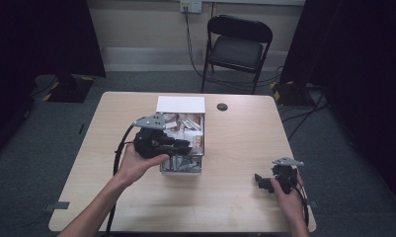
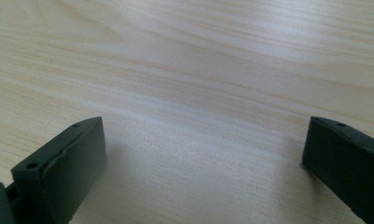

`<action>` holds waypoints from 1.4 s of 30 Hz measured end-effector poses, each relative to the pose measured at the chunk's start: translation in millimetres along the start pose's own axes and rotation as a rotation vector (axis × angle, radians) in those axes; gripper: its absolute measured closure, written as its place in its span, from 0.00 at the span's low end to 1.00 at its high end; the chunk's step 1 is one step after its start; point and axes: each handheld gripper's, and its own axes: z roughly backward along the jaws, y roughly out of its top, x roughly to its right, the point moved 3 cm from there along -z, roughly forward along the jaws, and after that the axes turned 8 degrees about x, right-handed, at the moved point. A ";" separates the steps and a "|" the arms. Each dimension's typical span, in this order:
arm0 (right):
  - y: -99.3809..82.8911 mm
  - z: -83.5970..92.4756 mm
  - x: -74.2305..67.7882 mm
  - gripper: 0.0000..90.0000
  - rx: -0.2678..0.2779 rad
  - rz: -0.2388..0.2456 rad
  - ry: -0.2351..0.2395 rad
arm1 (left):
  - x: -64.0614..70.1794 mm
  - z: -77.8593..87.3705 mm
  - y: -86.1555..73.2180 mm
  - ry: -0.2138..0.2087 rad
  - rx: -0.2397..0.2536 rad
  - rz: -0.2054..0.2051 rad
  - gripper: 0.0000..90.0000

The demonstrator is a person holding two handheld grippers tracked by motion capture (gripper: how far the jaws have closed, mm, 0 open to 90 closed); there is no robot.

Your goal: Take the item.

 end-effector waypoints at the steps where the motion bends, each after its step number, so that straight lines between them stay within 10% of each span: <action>1: 0.0 -0.1 0.2 0.00 0.001 0.002 0.000 | 0.3 -1.2 -0.2 -0.014 -0.002 -0.003 0.86; 9: 0.1 -0.1 0.2 0.00 0.002 0.002 0.000 | -1.1 -2.2 -2.3 0.003 -0.017 -0.002 1.00; 42: 0.1 -0.1 0.1 0.00 0.001 0.002 0.000 | -11.7 28.4 3.2 0.003 0.096 0.063 1.00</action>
